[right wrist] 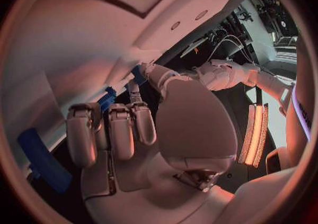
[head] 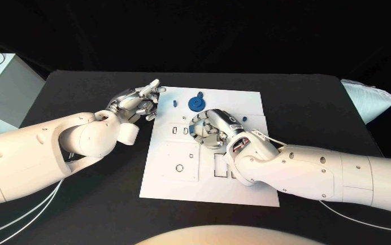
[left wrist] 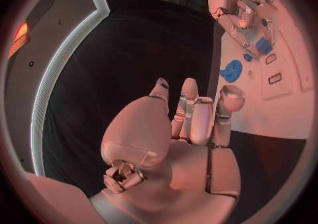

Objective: Assemble the parts on the task board

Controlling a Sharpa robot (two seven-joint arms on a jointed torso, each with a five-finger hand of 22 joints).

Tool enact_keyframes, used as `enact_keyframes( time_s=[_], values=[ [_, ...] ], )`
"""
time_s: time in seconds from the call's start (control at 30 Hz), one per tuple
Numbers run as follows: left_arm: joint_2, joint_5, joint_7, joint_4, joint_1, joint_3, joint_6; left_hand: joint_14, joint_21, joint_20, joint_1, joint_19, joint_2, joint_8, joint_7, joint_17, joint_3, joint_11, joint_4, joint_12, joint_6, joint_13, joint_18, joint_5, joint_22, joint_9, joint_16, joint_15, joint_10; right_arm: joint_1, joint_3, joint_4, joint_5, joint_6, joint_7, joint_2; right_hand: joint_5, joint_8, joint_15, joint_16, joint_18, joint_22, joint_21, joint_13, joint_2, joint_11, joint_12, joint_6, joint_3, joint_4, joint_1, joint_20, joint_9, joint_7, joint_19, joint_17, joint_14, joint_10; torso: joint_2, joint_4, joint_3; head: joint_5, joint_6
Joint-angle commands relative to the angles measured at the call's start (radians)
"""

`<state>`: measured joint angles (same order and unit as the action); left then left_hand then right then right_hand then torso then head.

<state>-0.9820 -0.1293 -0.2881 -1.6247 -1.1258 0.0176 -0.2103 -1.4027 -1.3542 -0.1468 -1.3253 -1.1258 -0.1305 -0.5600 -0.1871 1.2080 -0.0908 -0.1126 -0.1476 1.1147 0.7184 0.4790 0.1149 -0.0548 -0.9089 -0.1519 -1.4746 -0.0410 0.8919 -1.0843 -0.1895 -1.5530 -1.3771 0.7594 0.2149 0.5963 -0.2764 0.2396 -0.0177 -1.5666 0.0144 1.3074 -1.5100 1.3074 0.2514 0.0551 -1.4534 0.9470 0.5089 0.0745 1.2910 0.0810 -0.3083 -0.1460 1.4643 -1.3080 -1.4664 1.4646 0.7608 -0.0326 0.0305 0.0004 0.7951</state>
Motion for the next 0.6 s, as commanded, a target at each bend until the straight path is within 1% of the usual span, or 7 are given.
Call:
enact_keyframes(
  time_s=[0.03,0.3,0.47,0.5,0.53,0.57,0.6],
  values=[
    [0.002,-0.002,0.000,-0.001,-0.001,-0.001,0.015,-0.006,-0.004,0.001,-0.011,-0.007,0.003,0.002,-0.002,0.002,0.000,0.004,0.002,-0.006,0.003,-0.001,0.013,-0.002,-0.002,0.001,-0.002,-0.002,0.004,0.001,0.000,-0.002,-0.009,-0.015,-0.001,0.000,0.007,-0.004,0.007,0.003,0.002,0.218,0.006,0.163,0.013,0.009,0.006,-0.009,-0.009,-0.001,-0.002,0.009,0.002,-0.003,0.076,-0.242,-0.099,0.007,0.000,-0.0001,0.0000,0.001,0.001],
    [0.002,-0.001,0.004,0.000,-0.001,-0.001,0.016,-0.007,-0.004,0.001,-0.011,-0.007,0.003,0.002,-0.002,0.003,-0.001,0.004,0.002,-0.006,0.003,-0.001,0.013,-0.002,-0.002,0.001,-0.003,-0.002,0.004,0.001,0.000,-0.004,-0.009,-0.015,0.001,0.001,0.009,-0.006,0.010,0.004,0.003,0.217,0.008,0.159,0.020,0.011,0.011,-0.012,-0.025,0.004,-0.012,0.012,0.004,-0.005,0.076,-0.241,-0.099,0.003,0.000,0.0003,0.0000,0.001,0.003],
    [0.002,0.003,0.004,0.002,-0.001,-0.001,0.016,-0.007,-0.004,0.001,-0.010,-0.007,0.002,0.003,-0.003,0.002,-0.001,0.003,0.001,-0.006,0.002,-0.002,0.013,-0.002,-0.002,0.002,-0.003,-0.002,0.004,0.001,0.000,-0.008,-0.009,0.004,0.002,0.004,0.014,-0.010,0.011,0.004,0.003,0.215,0.012,0.156,0.025,0.012,0.015,-0.018,-0.042,0.007,-0.017,0.014,0.007,-0.005,0.074,-0.240,-0.099,0.000,0.000,-0.0002,-0.0004,0.001,0.004],
    [0.002,0.007,0.005,0.003,-0.001,-0.001,0.015,-0.007,-0.004,0.001,-0.010,-0.007,0.002,0.003,-0.003,0.002,-0.001,0.003,0.001,-0.006,0.002,-0.002,0.013,-0.002,-0.002,0.002,-0.003,-0.002,0.004,0.001,0.000,-0.009,-0.009,0.011,0.001,0.005,0.023,-0.013,0.012,0.004,0.004,0.213,0.014,0.153,0.025,0.013,0.018,-0.023,-0.055,0.009,-0.018,0.015,0.009,-0.006,0.073,-0.240,-0.099,-0.003,-0.001,-0.0001,-0.0003,0.001,0.003],
    [0.002,0.009,0.005,0.004,-0.001,-0.001,0.014,-0.007,-0.004,0.001,-0.010,-0.007,0.002,0.003,-0.003,0.002,-0.001,0.003,0.001,-0.006,0.002,-0.002,0.013,-0.002,-0.002,0.002,-0.003,-0.002,0.004,0.001,0.000,-0.010,-0.008,0.016,0.000,0.005,0.047,-0.027,0.015,0.005,0.003,0.216,0.010,0.142,0.023,0.017,0.031,-0.048,-0.078,0.013,-0.019,0.017,0.016,-0.012,0.075,-0.238,-0.098,-0.015,-0.001,-0.0001,-0.0004,0.001,0.003],
    [0.003,0.015,0.005,0.004,-0.001,-0.001,0.013,-0.007,-0.004,0.001,-0.010,-0.008,0.003,0.003,-0.003,0.003,-0.001,0.003,0.001,-0.006,0.001,-0.002,0.013,-0.002,-0.003,0.002,-0.003,-0.002,0.004,0.001,0.000,-0.012,-0.006,0.026,-0.003,0.007,0.055,-0.038,0.020,0.004,0.003,0.216,0.011,0.130,0.014,0.023,0.045,-0.065,-0.113,0.017,-0.010,0.021,0.021,-0.017,0.075,-0.240,-0.099,-0.028,-0.001,0.0001,-0.0004,0.001,0.002],
    [0.003,0.021,0.006,0.005,-0.001,-0.001,0.012,-0.007,-0.004,0.001,-0.010,-0.008,0.003,0.003,-0.003,0.003,-0.001,0.003,0.001,-0.006,0.001,-0.002,0.013,-0.002,-0.003,0.002,-0.003,-0.002,0.004,0.001,0.000,-0.015,-0.003,0.036,-0.007,0.009,0.054,-0.057,0.027,0.004,0.003,0.216,0.012,0.116,-0.013,0.033,0.059,-0.089,-0.213,0.034,0.017,0.030,0.032,-0.025,0.075,-0.241,-0.099,-0.042,-0.001,0.0003,-0.0005,0.001,0.001]
  ],
)
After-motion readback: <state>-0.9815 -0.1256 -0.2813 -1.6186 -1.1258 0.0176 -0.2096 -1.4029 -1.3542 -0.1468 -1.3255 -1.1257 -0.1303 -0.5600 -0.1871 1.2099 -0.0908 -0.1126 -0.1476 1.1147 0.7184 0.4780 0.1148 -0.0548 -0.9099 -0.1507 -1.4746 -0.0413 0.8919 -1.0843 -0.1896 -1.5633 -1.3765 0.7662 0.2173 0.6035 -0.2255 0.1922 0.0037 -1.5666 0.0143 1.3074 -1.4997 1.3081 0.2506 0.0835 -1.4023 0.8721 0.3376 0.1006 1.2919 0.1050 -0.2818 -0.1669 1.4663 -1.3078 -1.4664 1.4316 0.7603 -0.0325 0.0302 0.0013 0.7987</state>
